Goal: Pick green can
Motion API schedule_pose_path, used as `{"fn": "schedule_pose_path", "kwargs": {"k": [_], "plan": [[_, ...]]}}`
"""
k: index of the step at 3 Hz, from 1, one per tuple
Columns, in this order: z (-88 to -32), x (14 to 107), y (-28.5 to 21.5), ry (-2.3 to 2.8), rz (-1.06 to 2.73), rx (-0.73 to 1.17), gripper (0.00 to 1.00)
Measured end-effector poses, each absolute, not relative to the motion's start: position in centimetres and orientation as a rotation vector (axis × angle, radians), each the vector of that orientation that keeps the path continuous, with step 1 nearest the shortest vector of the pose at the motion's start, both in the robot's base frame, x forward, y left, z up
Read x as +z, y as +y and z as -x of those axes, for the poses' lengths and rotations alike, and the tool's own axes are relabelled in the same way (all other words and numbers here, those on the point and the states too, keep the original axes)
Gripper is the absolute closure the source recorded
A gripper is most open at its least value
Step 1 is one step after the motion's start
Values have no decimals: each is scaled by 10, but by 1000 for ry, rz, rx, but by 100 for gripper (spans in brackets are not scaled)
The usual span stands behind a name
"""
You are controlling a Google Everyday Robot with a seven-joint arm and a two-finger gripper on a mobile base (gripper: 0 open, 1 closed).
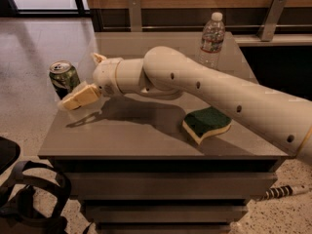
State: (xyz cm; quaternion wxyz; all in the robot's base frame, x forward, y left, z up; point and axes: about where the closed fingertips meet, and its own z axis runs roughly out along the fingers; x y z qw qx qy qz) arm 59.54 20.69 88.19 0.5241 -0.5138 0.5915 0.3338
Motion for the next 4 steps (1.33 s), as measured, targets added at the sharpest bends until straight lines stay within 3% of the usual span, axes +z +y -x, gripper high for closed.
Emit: {"fn": "schedule_pose_path", "kwargs": {"k": [1,2,3,4], "plan": [[-598,872,220,1400,1203,840,26],[-598,858,239,1334,1154,928,65],[-597,860,238,1344,1162,919,87],[-597,860,239,1344,1165,918,100]]}}
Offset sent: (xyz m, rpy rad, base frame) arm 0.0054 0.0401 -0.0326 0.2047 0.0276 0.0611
